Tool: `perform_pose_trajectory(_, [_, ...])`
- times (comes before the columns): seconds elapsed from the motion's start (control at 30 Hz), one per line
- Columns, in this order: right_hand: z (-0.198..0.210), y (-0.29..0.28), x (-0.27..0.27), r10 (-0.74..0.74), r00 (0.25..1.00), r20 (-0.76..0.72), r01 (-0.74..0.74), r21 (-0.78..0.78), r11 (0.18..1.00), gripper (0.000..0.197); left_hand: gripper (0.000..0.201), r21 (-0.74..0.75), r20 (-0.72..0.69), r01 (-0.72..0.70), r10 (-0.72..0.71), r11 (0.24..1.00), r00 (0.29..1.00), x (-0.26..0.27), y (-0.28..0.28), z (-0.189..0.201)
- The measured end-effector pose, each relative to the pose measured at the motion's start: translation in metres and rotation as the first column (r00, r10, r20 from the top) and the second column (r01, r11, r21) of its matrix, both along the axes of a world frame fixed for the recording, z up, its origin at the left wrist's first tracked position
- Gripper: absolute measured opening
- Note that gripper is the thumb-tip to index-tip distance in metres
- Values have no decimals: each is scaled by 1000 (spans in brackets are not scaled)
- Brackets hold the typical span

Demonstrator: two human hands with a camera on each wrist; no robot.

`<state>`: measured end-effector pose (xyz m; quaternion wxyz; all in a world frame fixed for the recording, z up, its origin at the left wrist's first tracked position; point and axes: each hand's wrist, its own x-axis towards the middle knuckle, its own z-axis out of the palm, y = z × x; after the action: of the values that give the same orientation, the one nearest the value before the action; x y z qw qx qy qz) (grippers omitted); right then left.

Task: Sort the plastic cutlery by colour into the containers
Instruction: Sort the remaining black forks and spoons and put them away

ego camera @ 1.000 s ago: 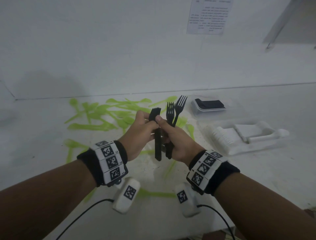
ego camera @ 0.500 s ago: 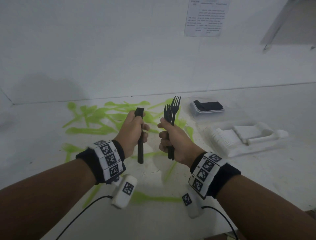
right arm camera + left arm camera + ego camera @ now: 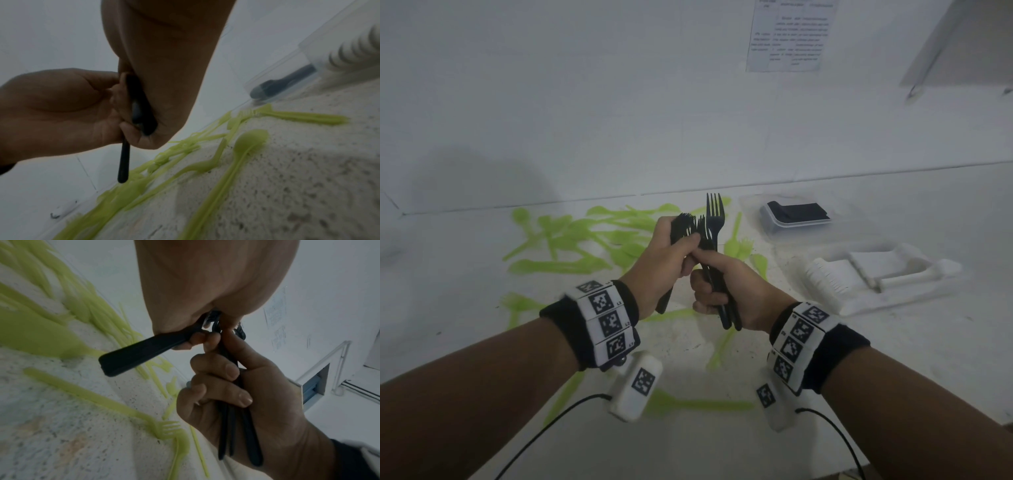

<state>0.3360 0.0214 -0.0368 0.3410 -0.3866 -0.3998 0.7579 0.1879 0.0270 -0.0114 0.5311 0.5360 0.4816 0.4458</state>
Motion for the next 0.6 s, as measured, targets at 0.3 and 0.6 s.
perform_pose_trajectory(0.3, [2,6,-3,-44,988,151,33,73,997,36,15,19,10,-69,69,997,998,-5,-2,-4])
perform_pose_trajectory(0.6, [-2,6,-4,-254,962,100,230,200,952,19,32,-87,95,-158,166,984,982,-16,7,-7])
